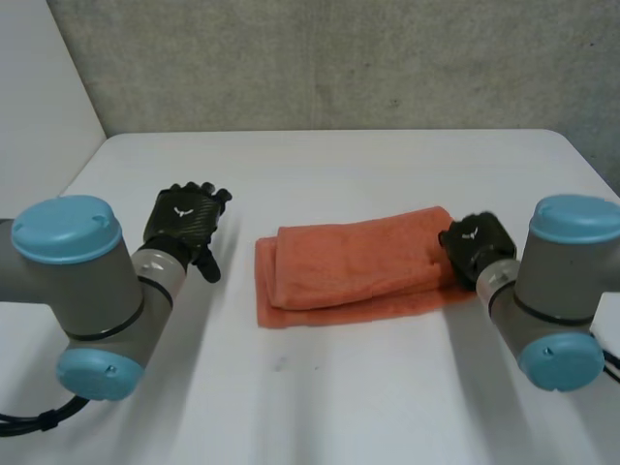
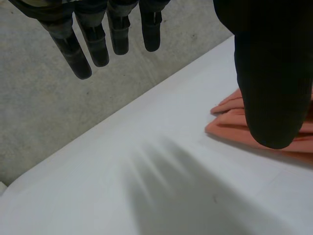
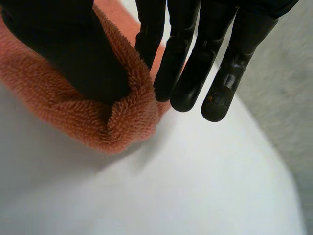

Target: Fold the laundry

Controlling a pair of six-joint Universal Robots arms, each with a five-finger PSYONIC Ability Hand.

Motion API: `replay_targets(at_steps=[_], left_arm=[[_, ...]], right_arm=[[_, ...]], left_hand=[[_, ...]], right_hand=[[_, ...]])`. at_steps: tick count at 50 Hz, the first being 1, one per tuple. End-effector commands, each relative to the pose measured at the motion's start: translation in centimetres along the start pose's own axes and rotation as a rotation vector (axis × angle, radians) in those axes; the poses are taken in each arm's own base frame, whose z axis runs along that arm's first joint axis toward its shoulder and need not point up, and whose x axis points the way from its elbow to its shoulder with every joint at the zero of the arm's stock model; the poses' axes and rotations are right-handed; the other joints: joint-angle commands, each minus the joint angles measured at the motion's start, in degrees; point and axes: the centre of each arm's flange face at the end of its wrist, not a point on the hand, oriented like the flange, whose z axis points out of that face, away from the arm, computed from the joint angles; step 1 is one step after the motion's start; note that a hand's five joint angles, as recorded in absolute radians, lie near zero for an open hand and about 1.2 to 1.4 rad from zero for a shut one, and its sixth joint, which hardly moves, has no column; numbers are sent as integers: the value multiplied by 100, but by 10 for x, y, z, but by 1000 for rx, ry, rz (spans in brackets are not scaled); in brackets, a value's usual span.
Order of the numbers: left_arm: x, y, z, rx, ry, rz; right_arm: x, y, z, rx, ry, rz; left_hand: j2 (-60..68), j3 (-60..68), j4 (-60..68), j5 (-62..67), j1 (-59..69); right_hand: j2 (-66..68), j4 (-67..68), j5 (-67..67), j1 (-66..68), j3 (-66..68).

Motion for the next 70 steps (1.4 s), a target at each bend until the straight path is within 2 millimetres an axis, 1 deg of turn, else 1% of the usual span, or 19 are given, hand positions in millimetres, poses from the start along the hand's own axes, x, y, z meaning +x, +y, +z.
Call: replay_targets(at_steps=[1,2,6,11,14,16,18,21,24,25,28,29,37,42,46,52,59,65,70], left_arm=[[-7,-4,-9,3,-17,-3],[-8,-5,-10,6,-18,-3],[-11,-9,-14,16,-25,-6],[-14,-13,-15,27,-36,-13],[-15,-17,-15,38,-38,-49],[-15,-17,-14,40,-37,-68],[-14,-20,-14,49,-32,-88],[-12,-25,-13,66,-28,-101],[-13,-35,-10,99,-28,-111],[-13,-35,-10,99,-28,-111],[-5,-52,-7,156,-10,-118],[-2,-55,-7,166,-4,-121],[32,-73,1,202,95,-236],[63,-54,6,102,167,-242],[74,-25,13,-14,176,-228],[75,8,16,-125,131,-199],[69,34,12,-219,108,-181],[59,14,10,-172,98,-194],[43,-49,-4,-5,109,-228]], right_arm=[[-9,-64,-4,201,21,-174],[-28,-86,-13,279,-8,-202],[-79,-125,-37,454,-86,-253],[-152,-115,-64,567,-299,-354],[-179,-102,-77,593,-398,-406],[-181,-100,-78,592,-409,-411],[-176,-97,-74,569,-383,-398],[-165,-102,-71,541,-330,-372],[-151,-108,-69,521,-275,-335],[-109,-126,-67,501,-174,-181],[-89,-131,-66,496,-152,-69],[-68,-136,-64,487,-150,102],[-25,-126,-46,377,-231,432],[-21,-117,-36,291,-292,469],[-44,-92,-11,158,-355,477],[-56,-69,11,48,-378,485],[-63,-59,15,-27,-410,473],[-60,-65,13,-20,-410,475],[-11,-117,-15,153,-325,495]], left_hand=[[-164,-241,-151,-160,-242],[-164,-241,-151,-160,-242],[-164,-241,-151,-160,-242],[-181,-258,-168,-177,-259],[-181,-258,-168,-177,-259],[-181,-258,-168,-177,-259],[-181,-258,-168,-177,-259],[-181,-258,-168,-177,-259],[-181,-258,-168,-177,-259],[-181,-258,-168,-177,-259],[-165,-242,-151,-160,-242],[-148,-225,-135,-143,-225],[-64,-140,-50,-59,-141],[-64,-140,-50,-59,-141],[-30,-107,-17,-26,-107],[-47,-124,-33,-42,-124],[-147,-224,-134,-143,-225],[-215,-292,-201,-210,-292],[-265,-342,-252,-261,-343]], right_hand=[[1265,1174,1486,2585,1241],[1265,1174,1486,2585,1241],[1265,1174,1486,2585,1241],[1265,1174,1486,2585,1241],[1265,1174,1486,2585,1241],[1265,1174,1486,2585,1241],[-3882,-3973,-3661,-2562,-3906],[-5735,-5826,-5514,-4415,-5759],[-5735,-5826,-5514,-4415,-5759],[-5735,-5826,-5514,-4415,-5759],[-5735,-5826,-5514,-4415,-5759],[-5735,-5826,-5514,-4415,-5759],[-5735,-5826,-5514,-4415,-5759],[-5735,-5826,-5514,-4415,-5759],[-5735,-5826,-5514,-4415,-5759],[-5735,-5826,-5514,-4415,-5759],[-5735,-5826,-5514,-4415,-5759],[-5735,-5826,-5514,-4415,-5759],[-5735,-5826,-5514,-4415,-5759]])
